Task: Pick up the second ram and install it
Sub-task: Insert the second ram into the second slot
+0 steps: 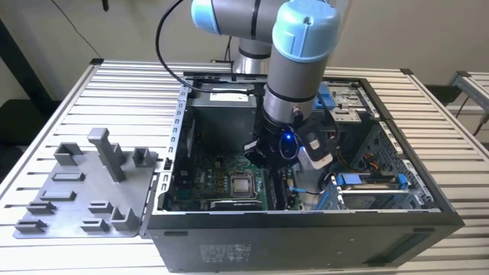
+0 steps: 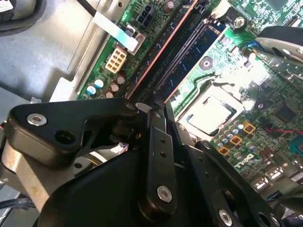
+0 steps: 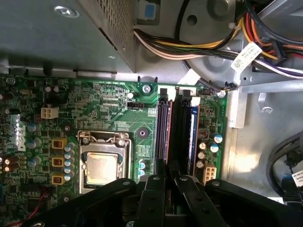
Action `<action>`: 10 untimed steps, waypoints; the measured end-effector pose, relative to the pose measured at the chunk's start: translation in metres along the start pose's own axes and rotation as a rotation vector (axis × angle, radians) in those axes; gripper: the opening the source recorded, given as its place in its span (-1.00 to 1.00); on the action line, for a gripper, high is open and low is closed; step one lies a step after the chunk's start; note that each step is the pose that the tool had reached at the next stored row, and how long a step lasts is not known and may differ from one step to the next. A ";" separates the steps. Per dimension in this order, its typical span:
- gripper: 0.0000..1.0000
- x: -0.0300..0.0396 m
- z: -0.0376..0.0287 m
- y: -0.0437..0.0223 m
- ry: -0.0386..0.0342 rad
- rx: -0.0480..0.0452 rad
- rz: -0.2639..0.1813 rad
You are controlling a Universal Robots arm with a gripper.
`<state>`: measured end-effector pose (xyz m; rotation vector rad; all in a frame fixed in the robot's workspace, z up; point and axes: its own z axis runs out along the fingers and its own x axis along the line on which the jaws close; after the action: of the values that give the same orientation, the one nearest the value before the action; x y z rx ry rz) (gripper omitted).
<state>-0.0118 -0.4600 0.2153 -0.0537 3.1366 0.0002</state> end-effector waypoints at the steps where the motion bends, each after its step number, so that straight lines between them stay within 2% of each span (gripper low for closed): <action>1: -0.73 0.0000 0.0003 -0.0001 0.0000 -0.0009 0.000; 10: -0.73 -0.0003 0.0065 0.0001 -0.0005 -0.0083 0.000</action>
<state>-0.0115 -0.4598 0.2088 -0.0536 3.1362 0.0133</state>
